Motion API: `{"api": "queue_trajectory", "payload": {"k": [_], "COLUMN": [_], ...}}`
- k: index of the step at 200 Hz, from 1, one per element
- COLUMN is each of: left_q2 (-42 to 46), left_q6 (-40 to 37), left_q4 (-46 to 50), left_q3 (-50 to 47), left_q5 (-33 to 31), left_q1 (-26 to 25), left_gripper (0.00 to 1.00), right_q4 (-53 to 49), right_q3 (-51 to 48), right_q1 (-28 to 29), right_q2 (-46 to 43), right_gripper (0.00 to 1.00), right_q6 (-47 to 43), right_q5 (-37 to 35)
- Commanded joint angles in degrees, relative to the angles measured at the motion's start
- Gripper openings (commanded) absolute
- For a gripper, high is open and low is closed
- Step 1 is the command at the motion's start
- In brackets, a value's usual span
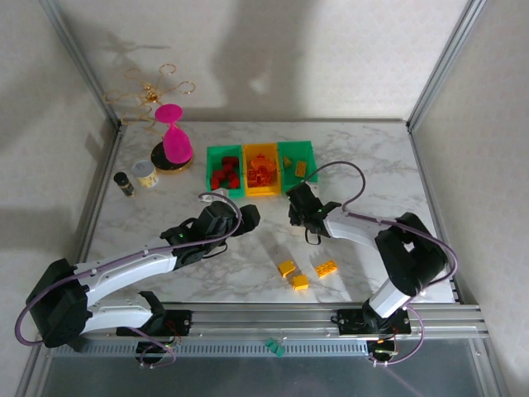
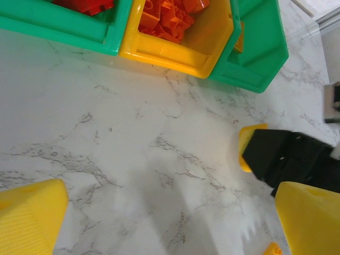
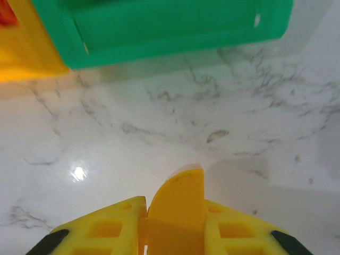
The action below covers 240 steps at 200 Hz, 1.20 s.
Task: Sort the legos into containers by color
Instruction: Pick up the lego from the center of the table, then place the lego in the container.
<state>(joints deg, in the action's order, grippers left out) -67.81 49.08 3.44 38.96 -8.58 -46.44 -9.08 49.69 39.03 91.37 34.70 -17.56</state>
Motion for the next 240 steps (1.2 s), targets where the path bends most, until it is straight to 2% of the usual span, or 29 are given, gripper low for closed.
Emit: {"api": "queue_trajectory", "payload": {"k": [1,41,115,161,206,240], "left_q2": [0.77,-1.63,-5.71,-6.37,-5.89,-5.74], "left_q6": [-0.38,-0.52,-1.50,-1.37,-0.93,-0.45], "left_q4": [0.34,-0.50,-0.79,-1.03,-1.12,-1.71], "left_q3": [2.15,4.66,10.29,10.82,11.46,11.49], "left_q5": [-1.35,-1.27,-1.35,-1.07,-0.30,0.41], "left_q1": [-0.56,-0.45,-0.32,0.23,0.29,0.34], "left_gripper": [1.00,1.00,1.00,1.00,1.00,1.00], "right_q4": [-0.90,-0.88,-0.49,-2.10,-1.42,-0.84], "right_q3": [3.96,12.52,32.72,41.76,40.82,34.36], "right_q1": [-1.87,-6.54,-12.09,-13.17,-13.19,-13.23], "right_q2": [-2.90,1.51,21.23,29.64,26.81,19.35], "right_gripper": [0.22,0.22,0.25,0.30,0.41,0.46], "right_q6": [-3.12,-8.37,-13.02,-13.91,-14.31,-13.96], "right_q5": [0.69,1.99,3.98,7.64,10.25,10.25]}}
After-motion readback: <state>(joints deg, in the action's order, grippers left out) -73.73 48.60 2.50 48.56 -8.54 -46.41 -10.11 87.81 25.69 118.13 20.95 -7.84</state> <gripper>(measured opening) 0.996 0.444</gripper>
